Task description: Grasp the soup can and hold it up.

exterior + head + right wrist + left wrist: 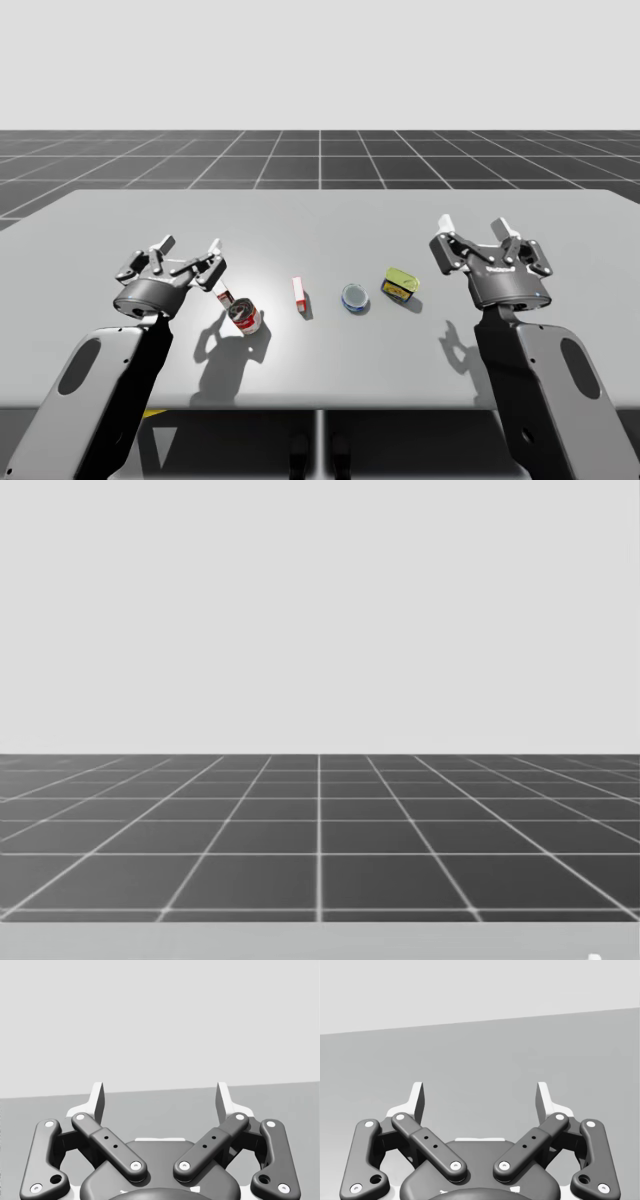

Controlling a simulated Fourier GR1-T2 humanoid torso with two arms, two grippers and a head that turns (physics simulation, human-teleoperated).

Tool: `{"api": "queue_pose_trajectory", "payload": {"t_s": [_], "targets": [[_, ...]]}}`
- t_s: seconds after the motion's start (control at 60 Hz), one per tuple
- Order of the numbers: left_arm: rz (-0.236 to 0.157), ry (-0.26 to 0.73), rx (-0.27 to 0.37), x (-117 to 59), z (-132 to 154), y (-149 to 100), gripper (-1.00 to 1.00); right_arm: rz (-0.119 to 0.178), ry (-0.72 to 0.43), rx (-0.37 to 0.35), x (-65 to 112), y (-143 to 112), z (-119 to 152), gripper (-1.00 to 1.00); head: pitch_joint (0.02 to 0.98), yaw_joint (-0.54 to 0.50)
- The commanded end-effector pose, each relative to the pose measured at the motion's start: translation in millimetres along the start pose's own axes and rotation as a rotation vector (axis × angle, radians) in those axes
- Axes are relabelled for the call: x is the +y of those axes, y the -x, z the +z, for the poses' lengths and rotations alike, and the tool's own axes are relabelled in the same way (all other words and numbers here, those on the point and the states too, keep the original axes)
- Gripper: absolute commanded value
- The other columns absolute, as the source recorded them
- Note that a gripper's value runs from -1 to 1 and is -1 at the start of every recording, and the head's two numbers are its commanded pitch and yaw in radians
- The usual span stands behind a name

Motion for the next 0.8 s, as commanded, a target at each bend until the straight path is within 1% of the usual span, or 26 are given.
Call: {"api": "queue_pose_trajectory", "payload": {"t_s": [0.017,0.05,0.067,0.117,0.15,0.25,0.3,0.383,0.4,0.5,0.567,0.633,0.683,0.7,0.8], "targets": [[0.003,0.000,0.001,0.6,-0.1,-0.3,-1.00,-0.029,0.011,-0.024,0.3,-0.8,1.9,-1.00,0.071,0.00],[0.003,0.000,0.000,0.7,-0.1,-0.4,-1.00,-0.031,0.004,-0.030,0.5,-1.4,1.6,-1.00,0.073,0.00],[0.004,0.000,0.000,0.8,-0.1,-0.5,-1.00,-0.032,-0.017,-0.025,-0.5,-2.4,1.3,-1.00,0.078,0.00],[0.004,0.000,0.000,1.0,0.0,-0.5,-1.00,-0.031,-0.021,-0.017,-1.3,-2.9,0.5,-1.00,0.087,0.00],[0.005,0.000,0.000,1.2,0.0,-0.5,-1.00,-0.023,-0.030,-0.009,-2.0,-3.1,0.4,-1.00,0.101,0.00],[0.005,-0.001,0.001,1.2,0.1,-0.7,-1.00,-0.023,-0.030,0.000,-1.8,-3.4,0.2,-1.00,0.162,0.00],[0.004,-0.001,0.001,1.2,0.1,-0.7,-1.00,-0.016,-0.027,0.006,-1.4,-3.1,-0.1,-1.00,0.212,0.00],[0.003,-0.001,0.001,1.5,-0.1,-0.6,-1.00,-0.014,-0.018,0.008,-0.9,-3.0,-0.3,-1.00,0.282,0.00],[0.003,-0.002,0.001,1.5,-0.2,-0.6,-1.00,-0.009,-0.019,0.011,-0.8,-2.8,-0.4,-1.00,0.316,0.00],[0.000,-0.002,0.001,1.5,-0.5,-0.3,-1.00,-0.007,-0.017,0.010,-0.9,-3.0,-0.5,-1.00,0.403,0.02],[-0.001,-0.003,0.002,1.7,-0.8,-0.3,-1.00,-0.005,-0.016,0.011,-1.0,-2.9,-0.5,-1.00,0.482,0.04],[-0.002,-0.004,0.002,1.9,-1.1,-0.4,-1.00,-0.001,-0.018,0.012,-0.9,-2.9,-0.6,-1.00,0.535,0.06],[-0.004,-0.005,0.002,2.0,-1.3,-0.4,-1.00,-0.001,-0.019,0.012,-0.8,-2.8,-0.6,-1.00,0.558,0.08],[-0.005,-0.006,0.003,2.4,-1.5,-0.4,-1.00,0.002,-0.021,0.012,-0.7,-2.8,-0.8,-1.00,0.585,0.09],[-0.005,-0.010,0.003,3.5,-2.0,-0.5,-1.00,0.005,-0.024,0.015,-0.8,-2.4,-1.0,-1.00,0.660,0.14]]}}
